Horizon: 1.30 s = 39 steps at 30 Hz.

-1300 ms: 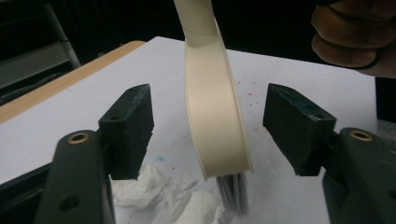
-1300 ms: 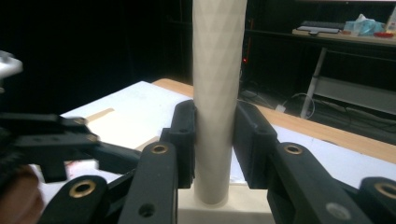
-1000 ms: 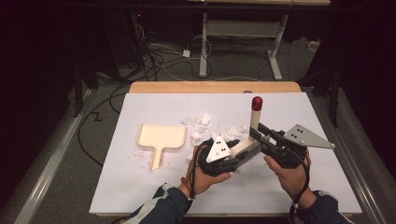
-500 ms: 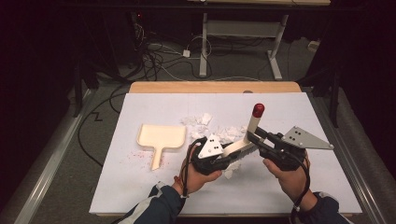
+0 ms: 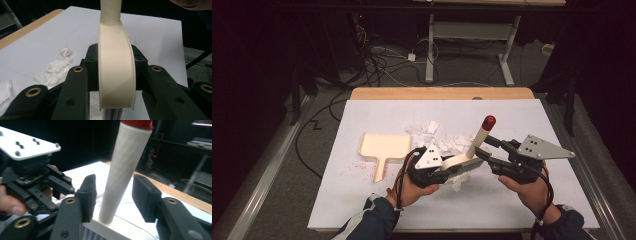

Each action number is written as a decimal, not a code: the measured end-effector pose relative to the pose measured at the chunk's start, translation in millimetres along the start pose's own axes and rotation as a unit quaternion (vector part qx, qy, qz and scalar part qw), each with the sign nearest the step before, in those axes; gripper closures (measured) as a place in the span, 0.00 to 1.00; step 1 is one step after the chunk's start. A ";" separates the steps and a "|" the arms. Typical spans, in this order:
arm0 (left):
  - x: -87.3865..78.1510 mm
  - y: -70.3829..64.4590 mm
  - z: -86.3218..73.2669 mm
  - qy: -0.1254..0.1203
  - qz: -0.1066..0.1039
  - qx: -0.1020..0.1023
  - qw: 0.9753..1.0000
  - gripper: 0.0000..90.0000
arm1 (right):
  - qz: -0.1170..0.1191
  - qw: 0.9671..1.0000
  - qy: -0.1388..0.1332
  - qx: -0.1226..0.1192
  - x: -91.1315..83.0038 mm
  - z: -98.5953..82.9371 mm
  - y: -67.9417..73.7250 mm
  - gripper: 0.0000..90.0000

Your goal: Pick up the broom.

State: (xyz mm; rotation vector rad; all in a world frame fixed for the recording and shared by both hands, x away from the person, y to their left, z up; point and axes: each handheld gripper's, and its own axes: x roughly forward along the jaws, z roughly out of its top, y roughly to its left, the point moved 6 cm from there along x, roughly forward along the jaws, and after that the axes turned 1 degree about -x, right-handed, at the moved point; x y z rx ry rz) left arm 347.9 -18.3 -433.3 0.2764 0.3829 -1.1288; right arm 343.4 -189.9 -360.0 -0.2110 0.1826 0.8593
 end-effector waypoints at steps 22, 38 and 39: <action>-19.6 0.2 -9.7 0.018 -0.032 0.005 0.999 0.73 | 0.077 0.995 0.039 -0.056 -11.6 -24.8 -18.3 0.35; -26.5 -16.2 -12.3 0.025 -0.100 0.028 0.994 0.72 | 0.199 0.971 0.107 -0.076 4.3 -55.7 -5.4 0.35; -26.2 -17.1 -12.4 0.026 -0.105 0.030 0.994 0.72 | 0.199 0.971 0.107 -0.076 4.3 -55.7 -5.4 0.35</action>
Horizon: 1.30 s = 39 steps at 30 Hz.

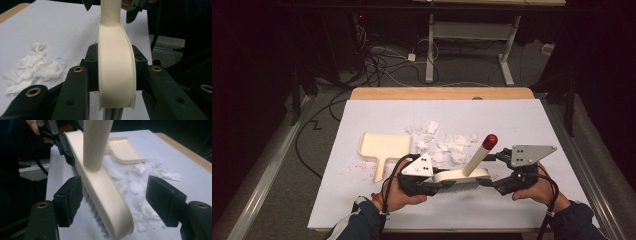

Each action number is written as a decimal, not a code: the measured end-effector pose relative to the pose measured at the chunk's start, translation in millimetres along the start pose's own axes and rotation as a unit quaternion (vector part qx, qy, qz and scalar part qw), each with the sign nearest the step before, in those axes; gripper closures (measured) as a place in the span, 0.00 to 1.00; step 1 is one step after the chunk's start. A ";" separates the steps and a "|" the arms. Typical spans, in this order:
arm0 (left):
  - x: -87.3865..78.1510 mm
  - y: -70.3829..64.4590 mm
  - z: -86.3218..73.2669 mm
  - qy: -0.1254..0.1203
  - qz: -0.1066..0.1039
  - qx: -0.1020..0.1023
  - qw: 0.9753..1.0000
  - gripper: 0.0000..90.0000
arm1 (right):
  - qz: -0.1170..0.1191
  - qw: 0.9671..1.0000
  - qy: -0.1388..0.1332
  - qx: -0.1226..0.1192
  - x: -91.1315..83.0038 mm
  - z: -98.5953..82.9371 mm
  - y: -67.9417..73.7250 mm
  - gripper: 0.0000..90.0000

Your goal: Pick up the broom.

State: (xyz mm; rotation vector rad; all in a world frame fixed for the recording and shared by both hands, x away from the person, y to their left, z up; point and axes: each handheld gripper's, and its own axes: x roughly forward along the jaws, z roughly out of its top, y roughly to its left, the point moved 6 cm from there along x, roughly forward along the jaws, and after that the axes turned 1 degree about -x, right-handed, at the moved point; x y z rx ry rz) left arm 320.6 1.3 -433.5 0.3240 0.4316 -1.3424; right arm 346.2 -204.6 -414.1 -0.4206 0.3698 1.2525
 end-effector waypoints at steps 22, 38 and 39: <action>3.2 -1.0 -2.0 -0.017 -0.039 0.001 0.999 0.64 | 0.114 0.993 0.018 -0.031 32.7 -12.6 24.2 0.76; -42.0 37.0 -18.2 -0.028 0.228 -0.011 0.973 0.28 | -0.016 1.000 0.021 0.014 7.2 -11.3 -11.2 0.76; -43.8 39.2 -21.8 -0.026 0.240 -0.014 0.970 0.28 | -0.016 1.000 0.021 0.014 7.2 -11.3 -11.2 0.76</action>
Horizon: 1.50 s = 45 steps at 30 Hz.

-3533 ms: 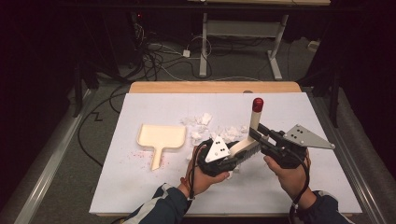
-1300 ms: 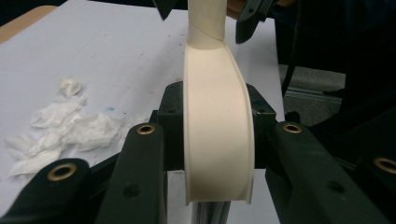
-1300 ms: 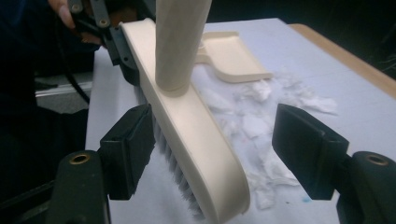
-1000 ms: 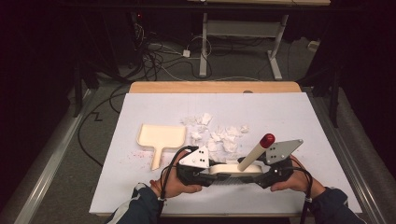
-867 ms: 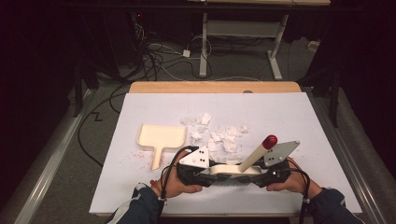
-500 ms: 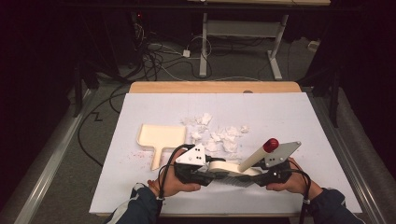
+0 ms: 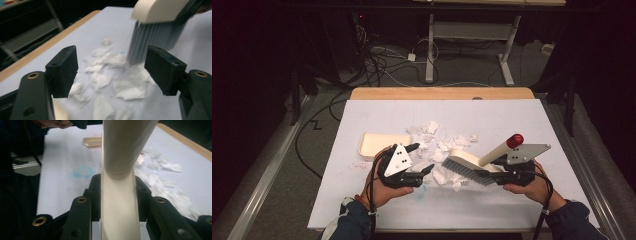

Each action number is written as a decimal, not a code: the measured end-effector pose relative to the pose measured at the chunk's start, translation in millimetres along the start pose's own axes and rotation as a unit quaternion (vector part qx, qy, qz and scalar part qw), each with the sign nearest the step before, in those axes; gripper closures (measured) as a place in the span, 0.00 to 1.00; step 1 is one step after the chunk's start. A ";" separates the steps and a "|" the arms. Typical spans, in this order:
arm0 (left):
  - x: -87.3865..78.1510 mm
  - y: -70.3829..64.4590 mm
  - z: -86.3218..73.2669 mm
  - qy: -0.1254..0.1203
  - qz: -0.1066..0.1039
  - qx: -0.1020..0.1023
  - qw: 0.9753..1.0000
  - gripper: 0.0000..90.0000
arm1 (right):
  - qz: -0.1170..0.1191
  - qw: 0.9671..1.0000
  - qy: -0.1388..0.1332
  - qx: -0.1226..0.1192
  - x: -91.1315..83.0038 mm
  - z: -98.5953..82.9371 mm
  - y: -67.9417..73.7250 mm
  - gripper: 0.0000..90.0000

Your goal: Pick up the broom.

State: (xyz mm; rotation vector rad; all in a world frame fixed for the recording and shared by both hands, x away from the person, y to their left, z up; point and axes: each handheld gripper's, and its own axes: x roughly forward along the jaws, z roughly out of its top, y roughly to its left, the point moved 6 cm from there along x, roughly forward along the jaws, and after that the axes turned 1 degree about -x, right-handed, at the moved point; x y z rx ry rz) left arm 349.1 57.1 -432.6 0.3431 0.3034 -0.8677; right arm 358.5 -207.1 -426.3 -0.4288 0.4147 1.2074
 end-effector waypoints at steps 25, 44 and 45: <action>-48.1 15.4 -79.9 0.083 0.129 -0.021 0.988 0.25 | -0.139 0.989 0.013 0.040 -31.3 -6.4 -44.8 0.76; -72.2 19.2 -113.7 0.114 0.144 -0.062 0.981 0.22 | -0.209 0.976 0.041 0.052 -33.0 -17.0 -71.2 0.76; -71.8 18.8 -113.8 0.114 0.143 -0.062 0.981 0.22 | -0.209 0.976 0.041 0.052 -33.0 -17.0 -71.2 0.76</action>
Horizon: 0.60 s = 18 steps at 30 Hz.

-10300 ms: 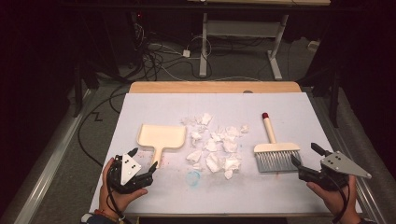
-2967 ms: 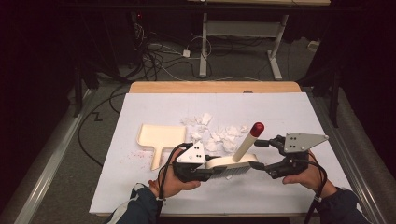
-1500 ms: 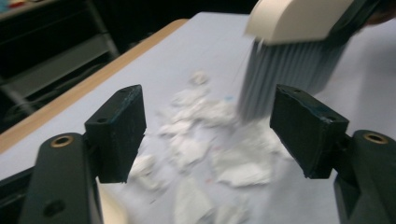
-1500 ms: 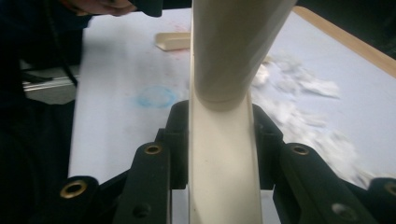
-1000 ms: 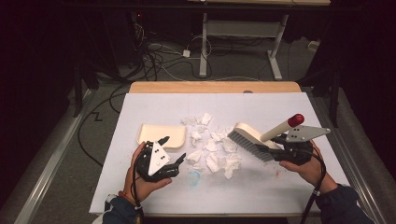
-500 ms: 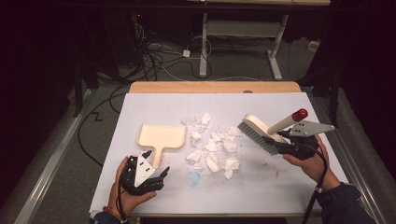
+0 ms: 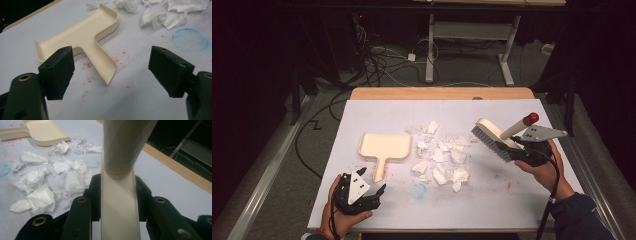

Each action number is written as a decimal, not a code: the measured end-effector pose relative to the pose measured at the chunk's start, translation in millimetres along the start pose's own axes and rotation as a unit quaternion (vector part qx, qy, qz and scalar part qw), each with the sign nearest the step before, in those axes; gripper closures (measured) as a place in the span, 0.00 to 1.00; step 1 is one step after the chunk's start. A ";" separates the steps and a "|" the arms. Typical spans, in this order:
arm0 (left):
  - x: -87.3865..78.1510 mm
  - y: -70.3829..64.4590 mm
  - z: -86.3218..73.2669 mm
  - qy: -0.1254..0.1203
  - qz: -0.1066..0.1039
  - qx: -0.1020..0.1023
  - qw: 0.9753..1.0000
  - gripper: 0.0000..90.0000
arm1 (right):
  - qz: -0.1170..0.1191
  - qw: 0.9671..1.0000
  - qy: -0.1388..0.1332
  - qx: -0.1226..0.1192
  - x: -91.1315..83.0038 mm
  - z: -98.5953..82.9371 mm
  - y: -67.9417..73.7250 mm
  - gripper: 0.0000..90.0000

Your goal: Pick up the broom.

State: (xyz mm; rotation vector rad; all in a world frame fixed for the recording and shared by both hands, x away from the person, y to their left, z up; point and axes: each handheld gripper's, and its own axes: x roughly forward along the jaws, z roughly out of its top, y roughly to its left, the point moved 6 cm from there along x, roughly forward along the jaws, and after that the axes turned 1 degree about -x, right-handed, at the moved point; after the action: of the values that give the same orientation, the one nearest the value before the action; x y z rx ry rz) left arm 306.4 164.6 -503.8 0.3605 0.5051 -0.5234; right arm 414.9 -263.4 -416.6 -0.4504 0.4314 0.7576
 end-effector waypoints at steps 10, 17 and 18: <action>1.0 -1.2 -1.7 0.006 -0.003 0.002 1.000 0.22 | -0.009 1.000 0.004 -0.001 1.8 -1.5 -3.7 0.76; 2.7 -2.5 -2.9 0.010 -0.006 0.003 1.000 0.22 | -0.006 1.000 0.004 -0.002 4.3 -0.7 -1.3 0.76; 2.8 -2.6 -2.9 0.010 -0.006 0.005 1.000 0.22 | -0.005 1.000 0.004 -0.002 4.5 -0.6 -0.8 0.76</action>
State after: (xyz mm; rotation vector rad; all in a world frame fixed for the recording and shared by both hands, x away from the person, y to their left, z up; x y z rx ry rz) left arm 306.0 162.7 -508.2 0.3720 0.5243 -0.5337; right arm 418.2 -261.8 -419.3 -0.4591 0.4343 0.7471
